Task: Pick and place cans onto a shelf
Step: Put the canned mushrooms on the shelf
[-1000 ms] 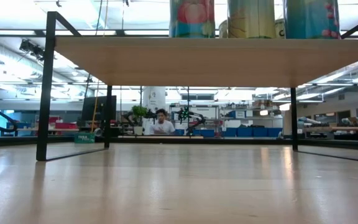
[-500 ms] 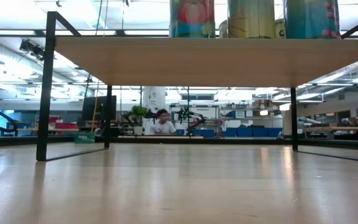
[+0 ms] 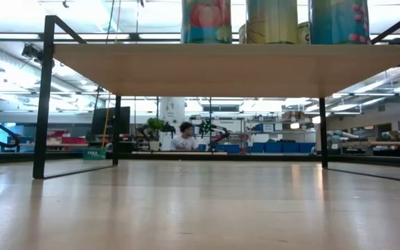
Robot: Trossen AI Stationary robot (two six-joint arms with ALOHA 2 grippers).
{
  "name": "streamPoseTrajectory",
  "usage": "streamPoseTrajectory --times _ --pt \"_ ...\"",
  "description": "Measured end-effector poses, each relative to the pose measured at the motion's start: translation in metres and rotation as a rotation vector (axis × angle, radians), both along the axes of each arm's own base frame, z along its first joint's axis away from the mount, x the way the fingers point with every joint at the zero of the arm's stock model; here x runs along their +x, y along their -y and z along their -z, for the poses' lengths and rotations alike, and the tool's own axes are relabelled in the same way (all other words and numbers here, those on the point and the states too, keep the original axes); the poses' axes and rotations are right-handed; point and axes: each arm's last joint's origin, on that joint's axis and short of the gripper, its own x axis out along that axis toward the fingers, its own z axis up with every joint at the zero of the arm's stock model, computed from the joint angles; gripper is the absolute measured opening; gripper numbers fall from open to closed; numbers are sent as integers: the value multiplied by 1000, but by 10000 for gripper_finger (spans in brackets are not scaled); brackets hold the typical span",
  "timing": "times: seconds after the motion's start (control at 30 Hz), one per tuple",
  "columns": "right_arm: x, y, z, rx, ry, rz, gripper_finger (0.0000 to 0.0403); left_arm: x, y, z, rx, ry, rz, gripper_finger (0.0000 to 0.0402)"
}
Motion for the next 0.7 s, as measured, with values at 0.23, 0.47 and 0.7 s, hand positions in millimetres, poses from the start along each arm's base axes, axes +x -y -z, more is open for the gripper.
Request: streamPoseTrajectory --times 0.23,0.47,0.7 --pt "-9 12 4 19 43 -23 293 0 0 0 -8 1 -4 274" --pt "-13 18 22 62 104 -1 293 0 0 0 -9 1 -5 274" --pt "-17 22 27 63 101 19 293 0 0 0 -10 1 -5 274"
